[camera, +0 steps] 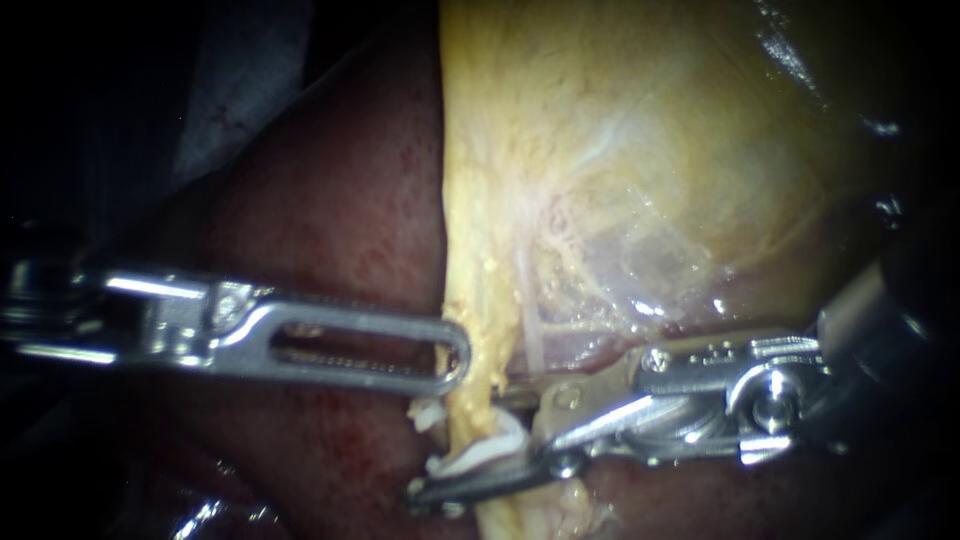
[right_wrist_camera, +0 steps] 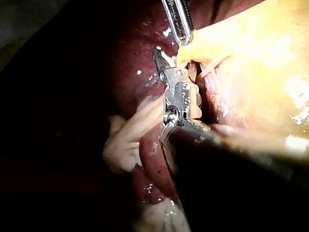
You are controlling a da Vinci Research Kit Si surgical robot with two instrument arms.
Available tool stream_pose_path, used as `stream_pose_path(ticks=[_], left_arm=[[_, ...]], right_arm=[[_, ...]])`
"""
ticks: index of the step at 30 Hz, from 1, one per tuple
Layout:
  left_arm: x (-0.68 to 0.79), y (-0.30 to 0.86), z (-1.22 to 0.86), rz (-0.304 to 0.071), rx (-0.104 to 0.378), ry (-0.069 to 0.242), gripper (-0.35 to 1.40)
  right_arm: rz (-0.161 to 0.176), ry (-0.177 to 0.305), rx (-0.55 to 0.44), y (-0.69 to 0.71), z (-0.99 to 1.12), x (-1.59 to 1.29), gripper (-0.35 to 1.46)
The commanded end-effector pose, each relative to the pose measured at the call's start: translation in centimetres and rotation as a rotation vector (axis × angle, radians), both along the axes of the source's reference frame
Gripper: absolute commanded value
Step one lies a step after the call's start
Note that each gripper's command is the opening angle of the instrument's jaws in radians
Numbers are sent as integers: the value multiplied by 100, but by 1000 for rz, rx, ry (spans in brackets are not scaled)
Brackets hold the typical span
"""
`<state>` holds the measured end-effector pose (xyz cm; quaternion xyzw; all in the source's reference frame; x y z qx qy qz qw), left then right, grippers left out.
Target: Clipping third clip left tube
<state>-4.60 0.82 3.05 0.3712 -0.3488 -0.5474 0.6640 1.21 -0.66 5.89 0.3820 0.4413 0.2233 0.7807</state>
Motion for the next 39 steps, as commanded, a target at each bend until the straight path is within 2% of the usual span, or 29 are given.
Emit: stream_pose_path(ticks=[1, 9, 20, 23, 24, 27, 30, 39], left_arm=[[0, 0, 0, 0, 0, -1, -35], [1, 2, 3, 1, 0, -1, -35], [1, 2, 3, 0, 0, -1, -35], [1, 1, 4, 0, 0, 0, -35], [1, 1, 4, 0, 0, 0, -35], [1, 1, 4, 0, 0, 0, -35], [0, 2, 4, 0, 0, 0, -35], [0, 2, 4, 0, 0, 0, -35]], right_arm=[[0, 0, 1, 3, -3, 0, 52], [0, 2, 16, 18, -16, 0, 49], [1, 1, 16, 20, -16, 3, 45], [11, -6, 30, 20, -15, 3, 34], [17, -12, 46, 20, -15, 3, 26], [37, -28, 86, 23, -13, 2, -12], [42, -31, 89, 26, -10, 1, -31], [44, -34, 99, 31, -6, -2, -35]])
